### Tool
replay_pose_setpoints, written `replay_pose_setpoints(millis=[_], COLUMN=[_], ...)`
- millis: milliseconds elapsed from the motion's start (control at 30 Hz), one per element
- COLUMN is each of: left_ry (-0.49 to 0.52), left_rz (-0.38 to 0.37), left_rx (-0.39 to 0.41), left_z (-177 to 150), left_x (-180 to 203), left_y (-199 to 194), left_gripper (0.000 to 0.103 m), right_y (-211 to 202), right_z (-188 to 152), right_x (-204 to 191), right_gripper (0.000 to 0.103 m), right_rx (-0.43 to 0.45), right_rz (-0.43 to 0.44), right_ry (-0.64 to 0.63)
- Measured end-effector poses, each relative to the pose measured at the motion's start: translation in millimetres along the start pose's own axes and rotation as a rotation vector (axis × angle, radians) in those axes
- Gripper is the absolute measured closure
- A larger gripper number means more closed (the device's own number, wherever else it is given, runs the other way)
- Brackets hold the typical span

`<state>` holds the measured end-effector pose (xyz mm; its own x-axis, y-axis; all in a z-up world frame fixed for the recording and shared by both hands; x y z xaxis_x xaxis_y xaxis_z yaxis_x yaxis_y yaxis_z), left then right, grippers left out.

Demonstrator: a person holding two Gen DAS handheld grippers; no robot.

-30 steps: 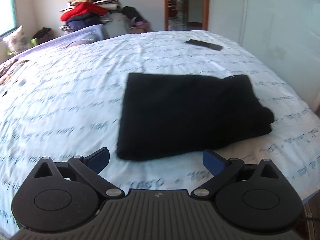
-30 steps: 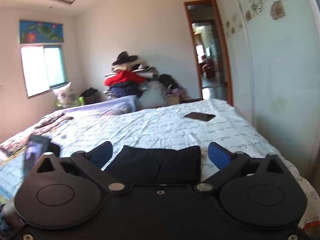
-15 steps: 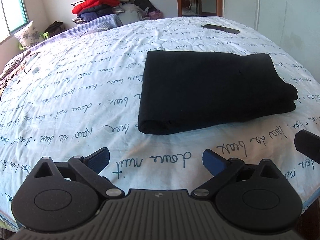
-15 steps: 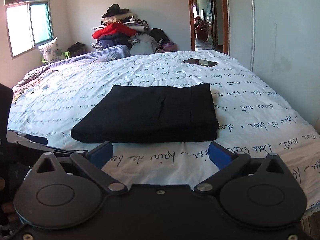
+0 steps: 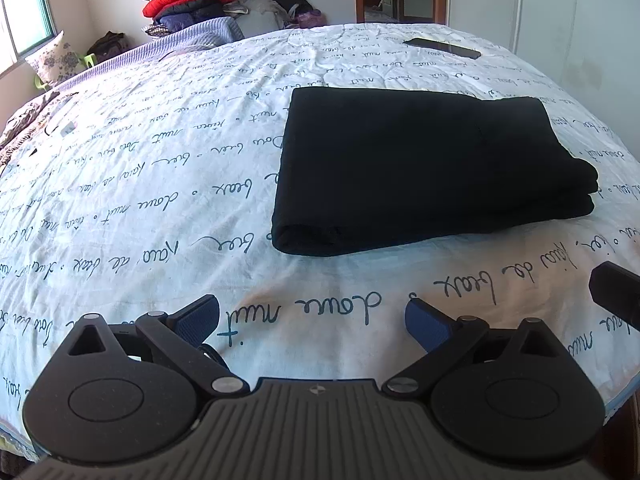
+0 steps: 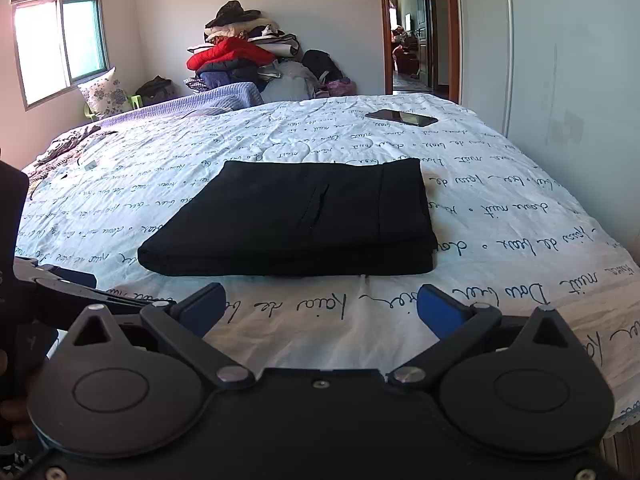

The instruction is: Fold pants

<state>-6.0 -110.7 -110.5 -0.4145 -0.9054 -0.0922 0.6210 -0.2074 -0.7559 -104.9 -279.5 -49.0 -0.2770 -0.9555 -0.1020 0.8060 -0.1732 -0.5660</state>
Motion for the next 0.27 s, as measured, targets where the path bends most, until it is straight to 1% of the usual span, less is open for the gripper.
replay_pose_setpoints(millis=[167,267], left_ry=[-0.020,-0.070], left_rz=[-0.013,-0.028], left_rx=[0.025,0.032], left_z=[3,9], left_x=[-4,-17], left_y=[-2,-6], left_gripper=[0.003,0.002], right_y=[1,-1], right_z=[2,10], right_x=[-8,-18], right_gripper=[0.000,0.000], right_rx=[0.004,0.044], right_rz=[0.014,0.053], right_ry=[-0.015,-0.042])
Point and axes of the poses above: each gripper's, at about its wrist camera, not at the fingertips, and y roughly the way its jaws point, x to its right, z to its top, the point moved 10 cm from there along y, roughly the way its jaws point, and after that the axes turned 2 degrees about -z, right-handed, at the moved point
